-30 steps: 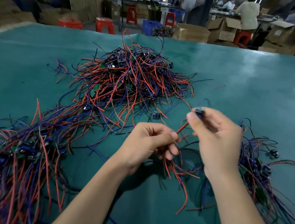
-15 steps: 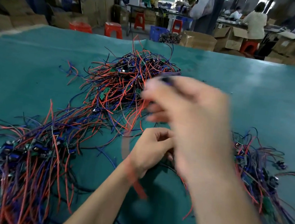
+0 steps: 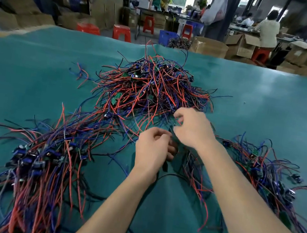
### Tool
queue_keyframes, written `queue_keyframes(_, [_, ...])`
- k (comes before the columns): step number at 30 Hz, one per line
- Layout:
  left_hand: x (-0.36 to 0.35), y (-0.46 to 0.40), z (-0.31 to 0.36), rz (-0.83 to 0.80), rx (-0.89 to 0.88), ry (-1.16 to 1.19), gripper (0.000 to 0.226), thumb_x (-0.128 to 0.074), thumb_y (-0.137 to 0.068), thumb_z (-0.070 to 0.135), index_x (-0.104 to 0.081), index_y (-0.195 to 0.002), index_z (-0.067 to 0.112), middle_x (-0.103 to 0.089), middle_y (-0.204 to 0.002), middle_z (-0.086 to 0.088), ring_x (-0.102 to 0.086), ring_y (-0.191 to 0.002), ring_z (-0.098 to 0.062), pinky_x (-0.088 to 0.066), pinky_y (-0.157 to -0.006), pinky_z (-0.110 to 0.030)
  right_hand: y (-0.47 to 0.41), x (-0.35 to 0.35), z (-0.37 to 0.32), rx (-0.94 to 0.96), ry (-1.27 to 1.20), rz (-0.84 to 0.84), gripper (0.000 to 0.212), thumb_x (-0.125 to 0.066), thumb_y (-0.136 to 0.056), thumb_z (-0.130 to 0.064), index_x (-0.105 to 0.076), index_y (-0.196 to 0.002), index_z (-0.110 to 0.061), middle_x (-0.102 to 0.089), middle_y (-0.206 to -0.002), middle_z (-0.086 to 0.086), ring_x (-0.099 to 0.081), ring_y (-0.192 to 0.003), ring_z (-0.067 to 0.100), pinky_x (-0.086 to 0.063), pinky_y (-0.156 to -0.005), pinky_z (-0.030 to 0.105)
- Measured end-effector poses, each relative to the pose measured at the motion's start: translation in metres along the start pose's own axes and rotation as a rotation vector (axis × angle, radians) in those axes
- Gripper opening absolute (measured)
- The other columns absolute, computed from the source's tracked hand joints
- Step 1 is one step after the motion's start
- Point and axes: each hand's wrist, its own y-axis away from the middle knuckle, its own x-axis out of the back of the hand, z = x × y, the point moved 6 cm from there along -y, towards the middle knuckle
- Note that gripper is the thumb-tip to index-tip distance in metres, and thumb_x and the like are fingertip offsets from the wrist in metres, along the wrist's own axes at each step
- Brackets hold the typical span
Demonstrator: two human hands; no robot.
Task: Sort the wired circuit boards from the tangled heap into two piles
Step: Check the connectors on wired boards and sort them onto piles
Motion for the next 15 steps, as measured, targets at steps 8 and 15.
queue_keyframes(8, [0.001,0.002,0.002,-0.013,-0.013,-0.041,0.02,-0.045,-0.089,-0.003,-0.064,-0.091,0.003,-0.069,-0.065,-0.006,-0.058,-0.051,-0.011,-0.047,-0.044,-0.023,0.012,0.003,0.036,0.025,-0.256,0.187,0.007,-0.074,-0.092,-0.031,-0.076,-0.097,-0.025,-0.063,-0.094,-0.007,-0.061,-0.087,0.018,-0.042,-0.077,0.029])
queue_keyframes(15, [-0.013,0.009,0.009,-0.252,-0.011,0.037,0.013,-0.056,-0.098,0.018,-0.068,-0.096,0.014,-0.075,-0.084,-0.005,-0.066,-0.065,-0.017,-0.044,-0.044,-0.02,0.064,0.015,0.051,-0.194,-1.498,0.075,0.007,-0.07,-0.092,-0.009,-0.074,-0.086,-0.01,-0.074,-0.077,0.01,-0.06,-0.058,0.013,-0.047,-0.051,0.021])
